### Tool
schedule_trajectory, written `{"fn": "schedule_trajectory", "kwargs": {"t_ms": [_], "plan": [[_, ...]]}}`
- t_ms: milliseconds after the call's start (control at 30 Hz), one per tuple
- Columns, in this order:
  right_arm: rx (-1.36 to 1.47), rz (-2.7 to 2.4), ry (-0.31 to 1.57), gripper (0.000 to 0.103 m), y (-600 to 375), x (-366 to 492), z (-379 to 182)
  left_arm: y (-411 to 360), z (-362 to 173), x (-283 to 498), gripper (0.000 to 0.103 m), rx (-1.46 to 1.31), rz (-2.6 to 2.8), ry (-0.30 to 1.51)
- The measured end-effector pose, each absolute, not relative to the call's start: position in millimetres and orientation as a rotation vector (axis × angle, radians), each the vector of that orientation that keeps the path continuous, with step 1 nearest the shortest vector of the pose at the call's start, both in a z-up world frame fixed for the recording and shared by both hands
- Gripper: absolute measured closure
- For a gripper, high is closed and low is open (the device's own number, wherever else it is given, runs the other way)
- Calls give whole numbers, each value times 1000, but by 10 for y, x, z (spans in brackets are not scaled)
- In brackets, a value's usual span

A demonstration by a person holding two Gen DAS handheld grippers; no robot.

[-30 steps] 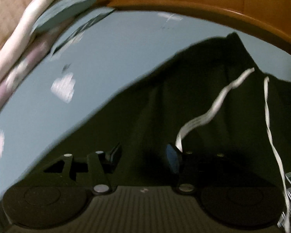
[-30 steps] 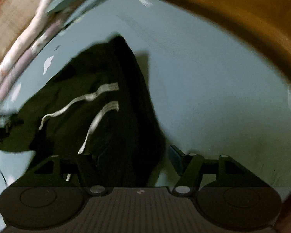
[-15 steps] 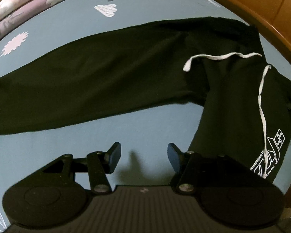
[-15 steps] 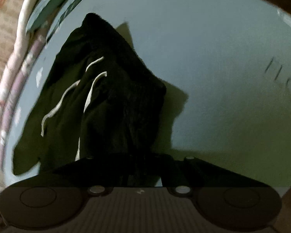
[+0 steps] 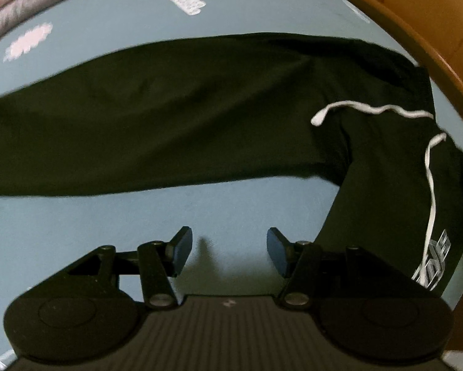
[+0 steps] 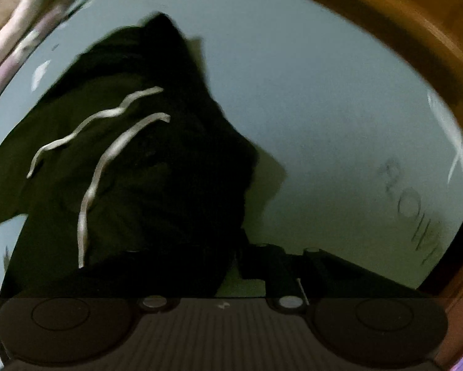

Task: Fold clothes
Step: 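Lay the shorts flat on the sheet and grasp a leg with the right gripper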

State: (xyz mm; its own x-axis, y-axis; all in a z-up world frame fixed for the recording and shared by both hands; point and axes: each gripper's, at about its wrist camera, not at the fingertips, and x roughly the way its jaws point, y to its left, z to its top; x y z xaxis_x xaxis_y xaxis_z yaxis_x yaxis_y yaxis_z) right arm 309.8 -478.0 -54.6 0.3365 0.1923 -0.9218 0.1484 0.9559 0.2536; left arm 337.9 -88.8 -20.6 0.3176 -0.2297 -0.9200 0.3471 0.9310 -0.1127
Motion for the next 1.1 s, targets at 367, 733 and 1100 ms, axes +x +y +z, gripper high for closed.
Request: {"fn": "schedule_trajectory", "kwargs": {"t_ms": [367, 733, 1100], "plan": [[37, 448, 1095, 69, -3985, 3876, 224, -432, 18, 3527, 39, -201, -190, 1166], [-130, 792, 980, 62, -1866, 5070, 148, 750, -346, 3868, 38, -640, -19, 1192], [-463, 1003, 978, 56, -244, 5887, -300, 1178, -610, 3994, 37, -724, 88, 1153]]}}
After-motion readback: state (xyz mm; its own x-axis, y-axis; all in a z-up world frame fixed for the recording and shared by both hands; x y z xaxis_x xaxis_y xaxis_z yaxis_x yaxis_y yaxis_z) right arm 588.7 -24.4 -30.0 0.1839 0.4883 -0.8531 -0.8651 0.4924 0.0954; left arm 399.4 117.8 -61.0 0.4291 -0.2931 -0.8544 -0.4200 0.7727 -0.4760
